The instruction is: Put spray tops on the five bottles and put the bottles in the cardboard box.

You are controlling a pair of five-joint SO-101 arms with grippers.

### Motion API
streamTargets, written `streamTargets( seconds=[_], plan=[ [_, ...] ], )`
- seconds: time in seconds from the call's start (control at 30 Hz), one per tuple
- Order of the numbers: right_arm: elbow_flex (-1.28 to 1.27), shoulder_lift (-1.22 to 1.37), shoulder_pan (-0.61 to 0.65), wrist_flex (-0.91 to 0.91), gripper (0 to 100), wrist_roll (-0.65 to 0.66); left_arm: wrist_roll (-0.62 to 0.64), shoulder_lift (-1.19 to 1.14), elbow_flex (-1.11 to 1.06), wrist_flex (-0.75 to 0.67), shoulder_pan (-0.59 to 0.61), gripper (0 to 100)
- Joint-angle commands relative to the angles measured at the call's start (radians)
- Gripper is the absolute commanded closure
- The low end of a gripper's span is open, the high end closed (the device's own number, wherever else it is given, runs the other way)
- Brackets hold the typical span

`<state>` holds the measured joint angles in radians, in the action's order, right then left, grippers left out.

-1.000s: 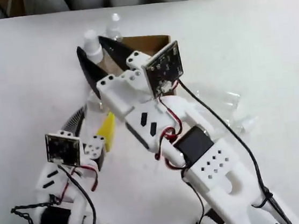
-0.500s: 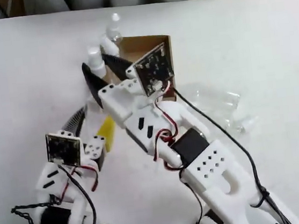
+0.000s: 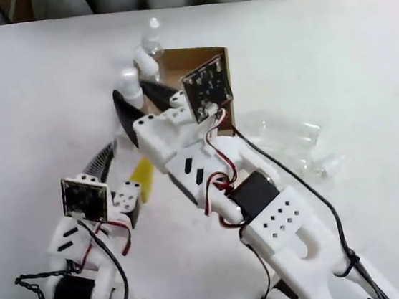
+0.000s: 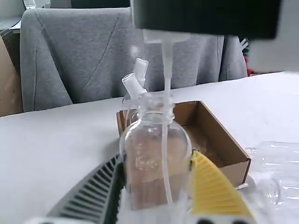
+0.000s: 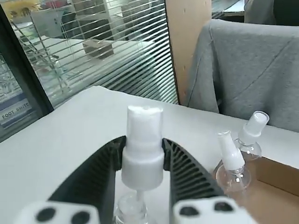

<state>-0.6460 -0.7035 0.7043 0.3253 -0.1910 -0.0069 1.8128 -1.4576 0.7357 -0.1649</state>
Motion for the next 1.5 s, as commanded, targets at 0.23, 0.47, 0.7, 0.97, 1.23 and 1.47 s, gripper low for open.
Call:
streamTargets(
  seconds=[0.23,0.47,0.7,0.97,1.23,1.47],
  plan=[
    [0.057,-0.015,0.091,-0.027,98.4,-0.025,0.003,0.016,0.009,-0.035,0.005,95],
    [0.06,0.045,0.088,-0.021,94.1,-0.018,0.003,0.016,0.009,-0.034,0.005,95],
    [0.075,0.045,0.093,-0.019,82.3,-0.025,0.003,0.016,0.009,-0.034,0.005,95],
    [0.296,-0.031,0.09,0.223,84.2,-0.025,0.003,0.016,0.009,-0.034,0.005,95],
    [0.5,-0.041,0.051,0.394,84.8,-0.025,0.003,0.016,0.002,-0.035,0.005,95],
    [0.502,-0.039,-0.056,0.409,96.5,-0.018,0.003,0.016,-0.006,-0.035,0.007,95]
  ],
)
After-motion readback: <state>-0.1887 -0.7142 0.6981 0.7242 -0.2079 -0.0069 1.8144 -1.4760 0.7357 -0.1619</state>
